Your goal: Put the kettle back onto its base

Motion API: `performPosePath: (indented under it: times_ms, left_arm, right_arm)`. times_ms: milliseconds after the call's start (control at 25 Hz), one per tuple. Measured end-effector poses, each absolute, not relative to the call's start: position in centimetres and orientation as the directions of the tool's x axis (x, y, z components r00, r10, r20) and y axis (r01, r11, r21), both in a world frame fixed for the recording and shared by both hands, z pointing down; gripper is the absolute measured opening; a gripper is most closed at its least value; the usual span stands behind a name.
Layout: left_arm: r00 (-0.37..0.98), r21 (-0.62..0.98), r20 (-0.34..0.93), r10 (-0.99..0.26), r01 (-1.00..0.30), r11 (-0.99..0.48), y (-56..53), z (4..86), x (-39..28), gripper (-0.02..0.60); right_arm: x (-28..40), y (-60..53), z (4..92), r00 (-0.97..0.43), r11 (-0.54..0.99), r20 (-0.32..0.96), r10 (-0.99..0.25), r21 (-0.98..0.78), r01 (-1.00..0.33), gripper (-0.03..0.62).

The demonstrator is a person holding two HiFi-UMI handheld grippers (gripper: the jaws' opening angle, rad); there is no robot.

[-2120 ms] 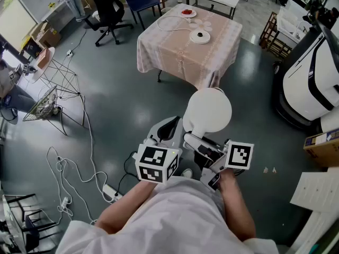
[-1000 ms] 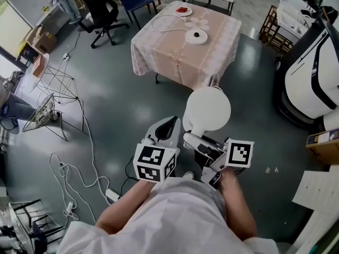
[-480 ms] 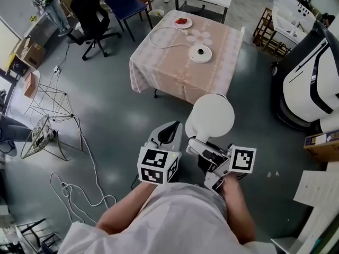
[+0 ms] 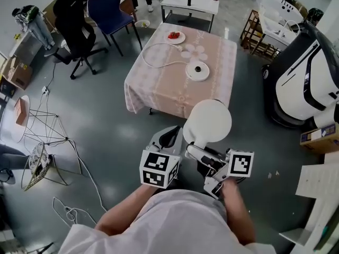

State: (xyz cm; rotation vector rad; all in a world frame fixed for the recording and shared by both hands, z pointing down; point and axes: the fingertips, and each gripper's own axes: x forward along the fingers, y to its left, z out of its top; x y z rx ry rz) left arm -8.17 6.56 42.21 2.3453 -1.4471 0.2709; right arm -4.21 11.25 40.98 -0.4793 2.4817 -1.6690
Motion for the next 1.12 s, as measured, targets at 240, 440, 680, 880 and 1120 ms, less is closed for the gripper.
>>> performPosePath:
  times_ms: [240,440,680,880,1120]
  left_arm:
    - [0.489,0.202,0.331,-0.807,-0.872,-0.446,3.8,41.6,-8.8,0.005]
    - [0.518,0.211,0.31,-0.797,-0.855,-0.474,2.4,41.2,-7.9,0.005]
    - [0.514,0.211,0.33,-0.792,-0.857,-0.469,1.0,42.1,-6.4,0.005]
    - [0.472,0.215,0.337,-0.815,-0.881,-0.421,-1.3,42.6,-4.8,0.005]
    - [0.393,0.219,0.358,-0.847,-0.917,-0.333,-5.5,43.0,-2.7,0.005]
  right_arm:
    - [-4.9,9.0,40.9,-0.933,0.345,0.1,-0.345,-0.911,-0.226,0.201]
    - [-4.6,7.5,40.4,-0.933,0.365,0.094,-0.348,-0.903,-0.227,0.201]
    - [-3.5,5.5,40.8,-0.939,0.365,0.078,-0.334,-0.908,-0.206,0.201]
    - [-1.9,2.9,41.3,-0.957,0.394,0.079,-0.28,-0.899,-0.19,0.201]
    - [0.1,-1.3,41.7,-0.978,0.424,0.079,-0.192,-0.892,-0.156,0.201]
